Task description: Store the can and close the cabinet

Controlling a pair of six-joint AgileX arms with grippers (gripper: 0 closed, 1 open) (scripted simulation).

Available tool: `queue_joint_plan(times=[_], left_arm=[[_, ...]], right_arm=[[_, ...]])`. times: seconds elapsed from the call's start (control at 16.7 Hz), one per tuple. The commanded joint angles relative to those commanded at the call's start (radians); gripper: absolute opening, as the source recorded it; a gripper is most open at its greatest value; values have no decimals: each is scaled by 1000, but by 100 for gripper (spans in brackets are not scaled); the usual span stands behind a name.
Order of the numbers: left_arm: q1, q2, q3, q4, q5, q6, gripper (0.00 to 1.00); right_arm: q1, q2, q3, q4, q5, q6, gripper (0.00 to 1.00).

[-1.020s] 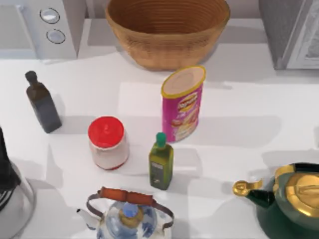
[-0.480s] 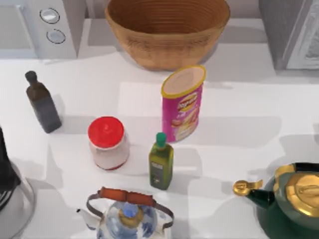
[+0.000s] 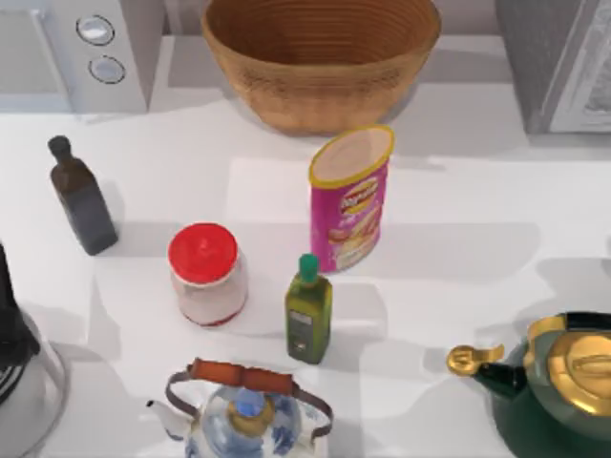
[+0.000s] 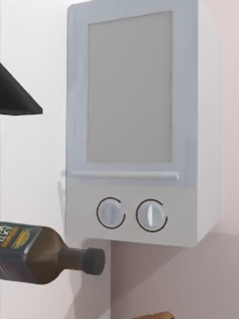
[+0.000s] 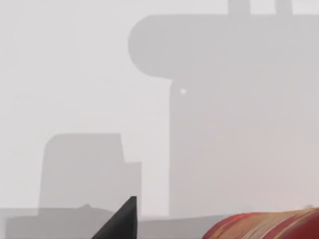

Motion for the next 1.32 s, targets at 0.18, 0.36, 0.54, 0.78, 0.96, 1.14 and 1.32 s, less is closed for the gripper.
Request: queue_joint_plan(times=[0.18,0.36,0.54,0.78,0.96,1.14,1.32], left_arm=[[0,0,0,0,0,0,100],[0,0,0,0,0,0,100],[0,0,0,0,0,0,100],[0,0,0,0,0,0,100],[0,0,0,0,0,0,100],[0,0,0,0,0,0,100],[0,0,0,0,0,0,100]], right_arm=[[0,0,0,0,0,0,47],[0,0,0,0,0,0,25],[0,0,0,0,0,0,2],[0,0,0,0,0,0,0],[0,0,0,0,0,0,0],[-2,-1,3,-3,1,1,0],[-15,-9,46,-72,8,9,0]])
